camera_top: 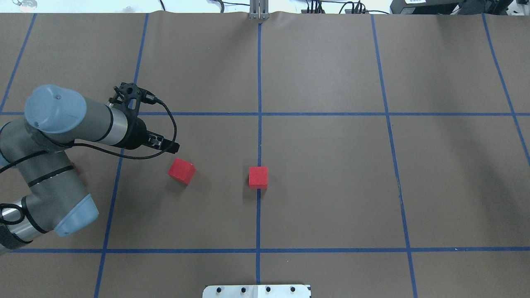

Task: Form red blocks into L shape at center
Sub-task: 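Lower the left gripper over the middle red cube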

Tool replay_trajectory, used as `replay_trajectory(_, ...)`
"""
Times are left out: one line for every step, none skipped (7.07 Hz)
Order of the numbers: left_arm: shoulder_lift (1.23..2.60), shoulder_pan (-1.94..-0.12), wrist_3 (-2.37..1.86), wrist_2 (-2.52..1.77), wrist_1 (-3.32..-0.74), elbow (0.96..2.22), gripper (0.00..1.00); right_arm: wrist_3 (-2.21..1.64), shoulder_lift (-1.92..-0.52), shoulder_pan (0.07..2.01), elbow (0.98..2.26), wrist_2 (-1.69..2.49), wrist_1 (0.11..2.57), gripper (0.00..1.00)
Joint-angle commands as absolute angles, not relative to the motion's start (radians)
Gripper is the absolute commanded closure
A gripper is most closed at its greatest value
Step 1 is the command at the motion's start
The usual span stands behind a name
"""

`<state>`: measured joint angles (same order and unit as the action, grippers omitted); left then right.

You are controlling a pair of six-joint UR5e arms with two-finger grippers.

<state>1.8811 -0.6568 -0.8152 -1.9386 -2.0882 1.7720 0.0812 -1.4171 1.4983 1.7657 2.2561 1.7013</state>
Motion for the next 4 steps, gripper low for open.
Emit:
replay_trajectory(1.942,-0.583,-0.821,-1.838,-1.956,1.773,0.00,0.144,-1.457,1.534,1.750,2.263,1.701,0.00)
replay_trajectory(1.945,-0.554,-0.821,-1.807,-1.950,1.772,0.00,0.143,-1.459,1.535,1.750,2.263,1.701,0.00)
replay_trajectory(1.942,-0.548,-0.821,-1.806,-1.950,1.772,0.00,0.141,-1.460,1.536,1.752,2.264,1.701,0.00)
replay_trajectory(1.937,-0.546,-0.819,-1.805,-1.950,1.772,0.01,0.140,-1.460,1.534,1.750,2.263,1.701,0.00)
